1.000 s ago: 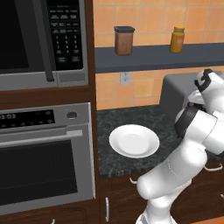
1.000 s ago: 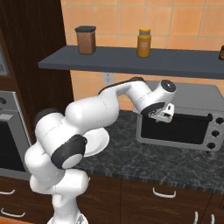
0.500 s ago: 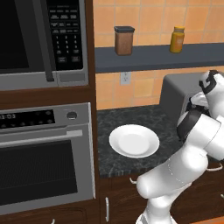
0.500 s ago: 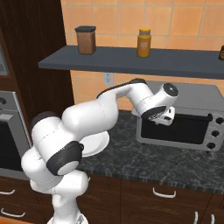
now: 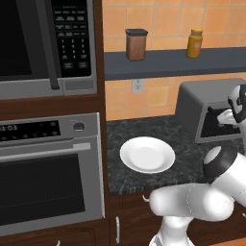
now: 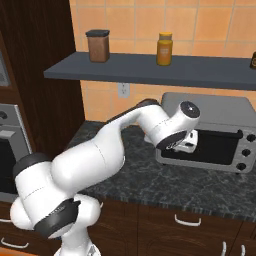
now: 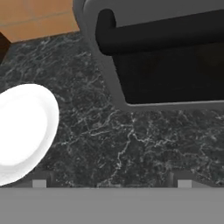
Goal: Pick up the kebab skewer and baguette bread, and place them inside the toaster oven. Close the toaster oven door and start by setting the timer.
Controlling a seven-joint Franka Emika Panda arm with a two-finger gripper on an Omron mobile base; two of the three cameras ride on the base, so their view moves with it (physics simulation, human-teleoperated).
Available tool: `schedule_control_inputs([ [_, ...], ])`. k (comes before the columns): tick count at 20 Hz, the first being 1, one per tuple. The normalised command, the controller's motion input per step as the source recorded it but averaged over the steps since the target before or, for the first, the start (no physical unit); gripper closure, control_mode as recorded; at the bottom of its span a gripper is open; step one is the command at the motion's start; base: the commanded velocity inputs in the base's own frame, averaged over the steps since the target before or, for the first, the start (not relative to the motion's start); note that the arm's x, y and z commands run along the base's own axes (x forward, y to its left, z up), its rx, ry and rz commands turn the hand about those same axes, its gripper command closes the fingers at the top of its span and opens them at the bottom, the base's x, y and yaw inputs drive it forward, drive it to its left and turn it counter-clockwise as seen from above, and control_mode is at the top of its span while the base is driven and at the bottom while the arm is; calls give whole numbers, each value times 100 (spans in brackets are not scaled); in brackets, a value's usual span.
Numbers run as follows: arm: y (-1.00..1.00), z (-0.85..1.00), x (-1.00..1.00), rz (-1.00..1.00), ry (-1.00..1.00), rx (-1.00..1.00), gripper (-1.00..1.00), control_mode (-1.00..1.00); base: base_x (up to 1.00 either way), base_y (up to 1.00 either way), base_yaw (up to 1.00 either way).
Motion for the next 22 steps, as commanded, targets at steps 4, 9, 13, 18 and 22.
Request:
schedule_control_inputs([
  [4,58,-3,-71,0,-5,-21,-100,-100,0,0,0],
  [9,85,-5,-64,-1,-5,-30,-100,-100,0,0,0],
  [13,55,0,-53,-4,1,-8,-100,-100,0,0,0],
  [18,40,0,-56,-4,3,0,-100,-100,0,0,0],
  [22,46,2,-42,-3,0,5,-100,-100,0,0,0],
])
